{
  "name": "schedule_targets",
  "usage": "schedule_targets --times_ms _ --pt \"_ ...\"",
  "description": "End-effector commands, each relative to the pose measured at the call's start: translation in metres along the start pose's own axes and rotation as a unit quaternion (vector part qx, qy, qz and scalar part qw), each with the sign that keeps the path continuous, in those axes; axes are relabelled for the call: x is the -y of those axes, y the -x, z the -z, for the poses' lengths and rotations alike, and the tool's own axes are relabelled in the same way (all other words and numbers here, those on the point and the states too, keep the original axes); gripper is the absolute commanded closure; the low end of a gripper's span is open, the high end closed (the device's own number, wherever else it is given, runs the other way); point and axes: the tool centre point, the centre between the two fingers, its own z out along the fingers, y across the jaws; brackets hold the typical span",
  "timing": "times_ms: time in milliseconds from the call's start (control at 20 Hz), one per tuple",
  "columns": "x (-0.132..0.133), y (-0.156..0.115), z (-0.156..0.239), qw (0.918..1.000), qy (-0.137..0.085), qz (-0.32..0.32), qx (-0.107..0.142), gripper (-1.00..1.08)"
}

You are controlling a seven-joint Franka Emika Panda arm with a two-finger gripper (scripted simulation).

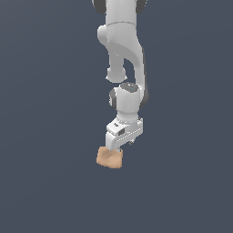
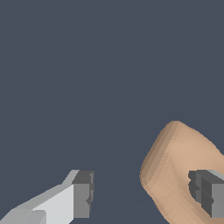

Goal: Pick up the object and move it to a goal position.

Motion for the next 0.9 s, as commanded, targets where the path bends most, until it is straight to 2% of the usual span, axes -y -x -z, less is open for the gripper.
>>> schedule_targets --times_ms 0,250,450,650,850 --pt "0.0 -0.001 -0.005 0.9995 0.016 0.027 -0.007 -0.6" --pt "-0.002 0.0 -0.013 0.9952 0.051 0.082 -0.017 -0.6" --pt "-0.004 0.001 -0.018 0.9884 0.082 0.126 -0.021 -0.6" --pt "-0.006 0.002 -0.021 0.9784 0.115 0.171 -0.021 -0.6" --pt "-0.008 0.004 -0.022 0.9647 0.149 0.216 -0.018 -0.6"
